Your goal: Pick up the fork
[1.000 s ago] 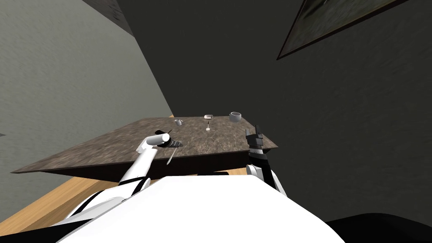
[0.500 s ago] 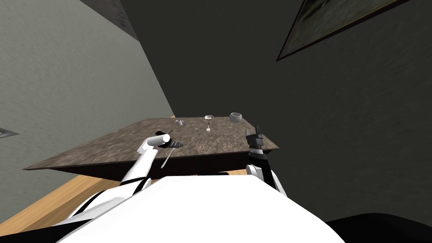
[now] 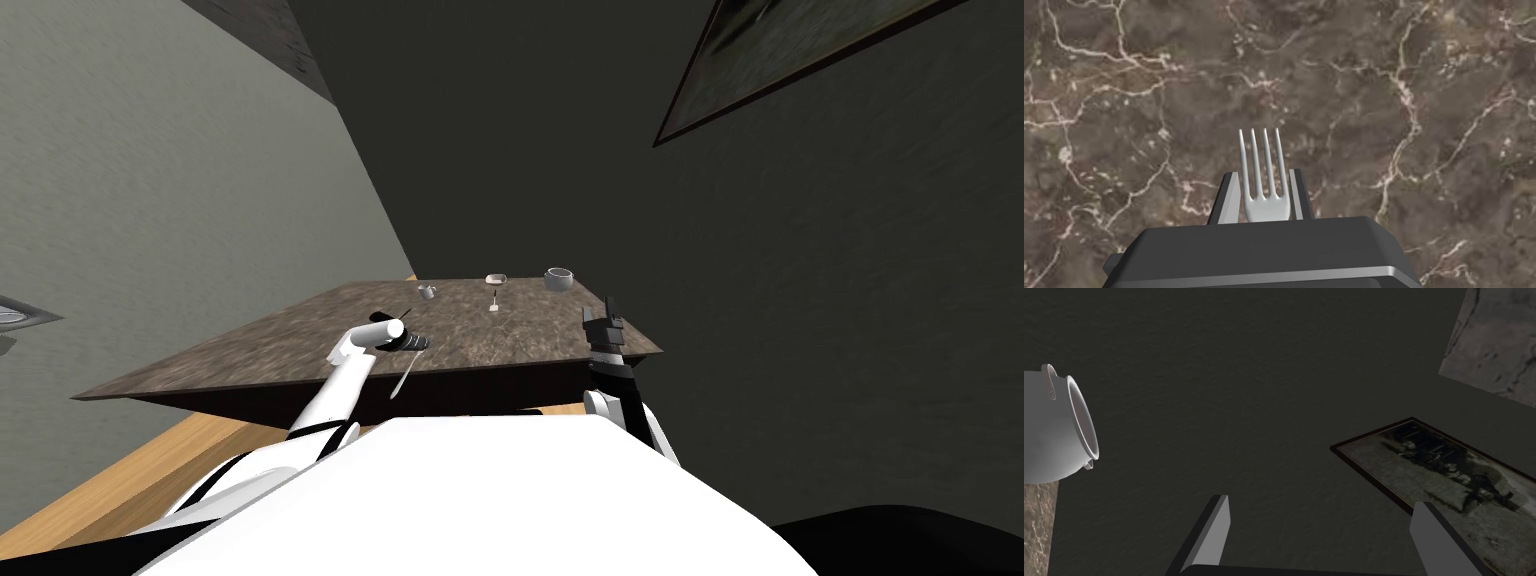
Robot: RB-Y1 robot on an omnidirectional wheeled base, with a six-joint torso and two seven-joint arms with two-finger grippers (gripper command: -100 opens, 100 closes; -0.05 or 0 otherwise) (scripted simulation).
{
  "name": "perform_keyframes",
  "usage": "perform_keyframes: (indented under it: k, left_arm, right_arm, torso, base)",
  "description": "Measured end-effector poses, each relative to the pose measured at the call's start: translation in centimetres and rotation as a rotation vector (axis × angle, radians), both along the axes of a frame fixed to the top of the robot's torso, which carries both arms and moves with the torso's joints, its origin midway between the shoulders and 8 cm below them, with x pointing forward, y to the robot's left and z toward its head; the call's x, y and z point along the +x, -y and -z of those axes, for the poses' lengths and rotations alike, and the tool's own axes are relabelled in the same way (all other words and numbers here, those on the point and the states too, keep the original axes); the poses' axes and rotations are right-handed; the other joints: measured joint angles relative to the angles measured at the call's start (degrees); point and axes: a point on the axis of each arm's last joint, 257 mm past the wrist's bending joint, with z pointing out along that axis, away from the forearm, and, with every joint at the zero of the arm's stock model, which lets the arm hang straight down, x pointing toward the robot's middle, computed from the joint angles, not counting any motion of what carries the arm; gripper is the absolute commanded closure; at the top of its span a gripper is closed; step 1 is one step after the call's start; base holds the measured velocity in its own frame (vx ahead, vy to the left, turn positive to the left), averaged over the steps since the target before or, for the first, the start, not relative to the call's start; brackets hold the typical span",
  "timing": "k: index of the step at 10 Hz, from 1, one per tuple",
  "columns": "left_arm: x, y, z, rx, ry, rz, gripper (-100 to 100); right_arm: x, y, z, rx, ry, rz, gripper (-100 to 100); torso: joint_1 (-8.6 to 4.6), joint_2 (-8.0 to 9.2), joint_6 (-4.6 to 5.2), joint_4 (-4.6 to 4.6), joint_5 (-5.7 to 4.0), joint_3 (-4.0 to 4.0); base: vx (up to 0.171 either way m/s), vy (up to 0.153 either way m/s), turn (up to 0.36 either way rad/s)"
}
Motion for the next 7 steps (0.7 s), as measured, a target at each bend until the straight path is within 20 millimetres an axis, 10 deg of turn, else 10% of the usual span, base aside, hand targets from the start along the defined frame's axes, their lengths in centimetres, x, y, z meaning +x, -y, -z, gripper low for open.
perform_keyframes:
  k: [1,2,3,6,7]
  left_arm:
    - [0.0,0.0,0.0,0.000,0.000,0.000,100]
    - [0.0,0.0,0.0,0.000,0.000,0.000,0]
    - [0.0,0.0,0.0,0.000,0.000,0.000,100]
    - [-0.3,0.1,-0.9,-0.004,-0.016,0.001,100]
    - [-0.4,0.1,-1.0,-0.005,-0.018,0.001,0]
  right_arm:
    - [0.0,0.0,0.0,0.000,0.000,0.000,0]
    - [0.0,0.0,0.0,0.000,0.000,0.000,0]
    - [0.0,0.0,0.0,0.000,0.000,0.000,0]
    - [0.0,0.0,0.0,0.000,0.000,0.000,0]
    - [0.0,0.0,0.0,0.000,0.000,0.000,0]
  torso:
    - [0.01,0.00,0.00,0.00,0.00,0.00]
    - [0.02,0.00,0.00,0.00,0.01,0.00]
    - [0.02,0.00,0.00,0.00,0.01,0.00]
    - [0.07,0.05,0.01,0.02,0.02,0.03]
    - [0.06,0.03,-0.01,0.00,0.03,0.01]
  base:
    - [0.000,0.000,0.000]
    - [0.000,0.000,0.000]
    - [-0.006,0.010,-0.042]
    - [-0.009,0.014,-0.034]
    - [0.000,0.000,0.000]
